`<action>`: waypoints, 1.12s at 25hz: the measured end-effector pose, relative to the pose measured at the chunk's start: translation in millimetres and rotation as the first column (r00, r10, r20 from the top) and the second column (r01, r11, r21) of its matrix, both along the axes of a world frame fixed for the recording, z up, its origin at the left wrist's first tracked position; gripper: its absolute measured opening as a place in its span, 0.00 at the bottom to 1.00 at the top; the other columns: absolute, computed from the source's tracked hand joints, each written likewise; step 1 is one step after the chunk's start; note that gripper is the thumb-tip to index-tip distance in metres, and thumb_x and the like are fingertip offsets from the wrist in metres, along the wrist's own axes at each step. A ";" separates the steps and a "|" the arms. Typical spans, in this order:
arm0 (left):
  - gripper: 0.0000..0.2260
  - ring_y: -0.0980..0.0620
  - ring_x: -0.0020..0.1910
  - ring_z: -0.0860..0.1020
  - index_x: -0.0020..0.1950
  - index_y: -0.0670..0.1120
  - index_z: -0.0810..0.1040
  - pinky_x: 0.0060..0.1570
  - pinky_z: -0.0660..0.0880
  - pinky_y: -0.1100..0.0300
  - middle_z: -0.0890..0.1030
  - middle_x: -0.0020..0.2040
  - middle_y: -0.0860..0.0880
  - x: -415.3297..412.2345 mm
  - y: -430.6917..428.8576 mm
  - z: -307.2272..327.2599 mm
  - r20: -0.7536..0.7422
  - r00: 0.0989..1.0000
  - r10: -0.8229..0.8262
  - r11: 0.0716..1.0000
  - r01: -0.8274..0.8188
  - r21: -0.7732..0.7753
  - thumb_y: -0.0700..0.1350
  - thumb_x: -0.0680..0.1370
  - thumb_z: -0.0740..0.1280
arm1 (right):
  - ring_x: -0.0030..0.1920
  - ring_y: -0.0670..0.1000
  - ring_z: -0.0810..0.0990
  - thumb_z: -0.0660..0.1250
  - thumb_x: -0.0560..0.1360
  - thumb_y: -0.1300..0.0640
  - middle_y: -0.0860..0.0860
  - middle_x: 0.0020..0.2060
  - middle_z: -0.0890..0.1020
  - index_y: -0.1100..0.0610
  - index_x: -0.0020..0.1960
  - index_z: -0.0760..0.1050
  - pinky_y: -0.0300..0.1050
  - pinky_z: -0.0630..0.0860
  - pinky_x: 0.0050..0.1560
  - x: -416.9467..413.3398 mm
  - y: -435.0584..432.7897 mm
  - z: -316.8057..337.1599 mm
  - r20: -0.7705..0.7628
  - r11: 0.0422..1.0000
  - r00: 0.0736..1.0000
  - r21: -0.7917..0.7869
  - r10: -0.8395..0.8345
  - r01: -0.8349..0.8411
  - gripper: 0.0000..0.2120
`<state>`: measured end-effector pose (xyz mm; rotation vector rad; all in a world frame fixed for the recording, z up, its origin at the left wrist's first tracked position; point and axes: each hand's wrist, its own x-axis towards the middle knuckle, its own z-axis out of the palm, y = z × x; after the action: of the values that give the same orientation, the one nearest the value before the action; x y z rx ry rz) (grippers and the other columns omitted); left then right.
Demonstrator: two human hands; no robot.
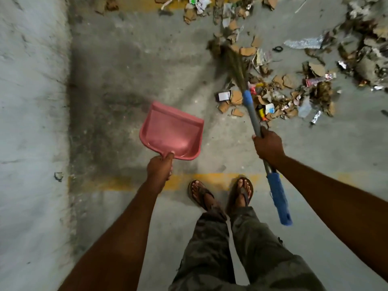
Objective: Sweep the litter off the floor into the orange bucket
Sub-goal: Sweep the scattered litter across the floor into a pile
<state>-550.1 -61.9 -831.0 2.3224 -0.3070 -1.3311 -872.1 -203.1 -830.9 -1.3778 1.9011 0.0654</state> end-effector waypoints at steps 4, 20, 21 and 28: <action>0.20 0.48 0.22 0.73 0.39 0.40 0.80 0.28 0.71 0.59 0.77 0.26 0.46 -26.1 -4.6 -0.3 0.026 0.999 -0.042 0.999 0.041 0.027 0.57 0.78 0.70 | 0.28 0.51 0.76 0.67 0.81 0.54 0.54 0.36 0.80 0.48 0.75 0.72 0.43 0.75 0.27 -28.9 28.7 21.1 0.241 0.983 0.953 0.057 -0.183 0.174 0.23; 0.17 0.53 0.18 0.69 0.36 0.43 0.78 0.21 0.66 0.65 0.75 0.26 0.47 -141.4 -19.4 6.7 0.064 0.993 -0.098 0.994 0.095 0.058 0.52 0.80 0.70 | 0.36 0.61 0.83 0.67 0.77 0.51 0.58 0.43 0.84 0.52 0.68 0.78 0.53 0.84 0.36 -178.2 -69.3 6.0 0.048 0.992 0.996 -0.099 -0.078 0.082 0.19; 0.17 0.53 0.19 0.70 0.35 0.43 0.78 0.21 0.66 0.65 0.75 0.26 0.47 -141.0 -26.3 8.7 0.078 0.993 -0.091 0.995 0.088 0.044 0.53 0.79 0.70 | 0.38 0.61 0.84 0.66 0.76 0.51 0.58 0.43 0.84 0.51 0.68 0.77 0.58 0.84 0.38 -171.9 -70.2 9.9 0.104 0.983 0.987 -0.126 -0.123 0.136 0.20; 0.17 0.49 0.21 0.72 0.38 0.41 0.79 0.25 0.68 0.62 0.76 0.27 0.46 -106.0 -7.9 15.7 0.099 0.986 -0.132 0.986 0.121 0.113 0.54 0.76 0.70 | 0.46 0.57 0.83 0.69 0.81 0.53 0.57 0.52 0.84 0.50 0.77 0.71 0.46 0.76 0.45 -173.6 79.3 37.8 0.195 0.993 0.976 0.048 0.094 -0.106 0.25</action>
<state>-656.2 -69.9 -815.3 2.5059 -0.4333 -1.3139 -1045.7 -123.9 -793.1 -1.3884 1.6576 0.0345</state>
